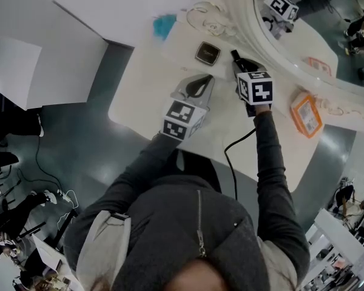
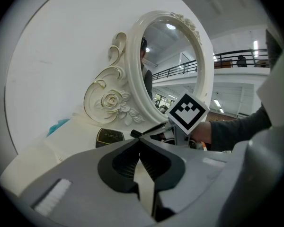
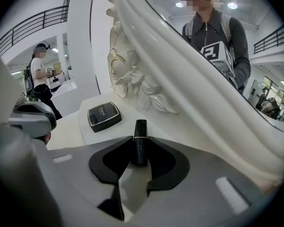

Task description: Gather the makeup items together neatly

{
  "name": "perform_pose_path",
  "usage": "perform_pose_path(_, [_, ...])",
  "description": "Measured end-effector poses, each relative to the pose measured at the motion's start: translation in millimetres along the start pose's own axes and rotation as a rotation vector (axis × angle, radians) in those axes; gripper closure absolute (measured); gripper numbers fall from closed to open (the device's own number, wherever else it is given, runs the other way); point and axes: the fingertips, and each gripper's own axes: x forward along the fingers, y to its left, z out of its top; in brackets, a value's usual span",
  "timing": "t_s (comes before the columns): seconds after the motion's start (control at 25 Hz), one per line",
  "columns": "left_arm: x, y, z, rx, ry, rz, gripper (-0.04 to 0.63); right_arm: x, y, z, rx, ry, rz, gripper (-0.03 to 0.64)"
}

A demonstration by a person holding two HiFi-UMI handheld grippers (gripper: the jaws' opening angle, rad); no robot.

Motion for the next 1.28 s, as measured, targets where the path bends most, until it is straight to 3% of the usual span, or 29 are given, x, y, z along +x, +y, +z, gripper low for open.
perform_pose_path(0.48, [-7.1, -5.0, 0.1, 0.015, 0.004, -0.048, 0.586, -5.4, -6.2, -6.9, 0.096, -0.006, -0.065, 0.515])
perform_pose_path(1.28, [-16.3, 24.6, 1.5, 0.043, 0.036, -0.086, 0.586, -29.7, 11.3, -3.2, 0.577, -0.155, -0.292, 0.515])
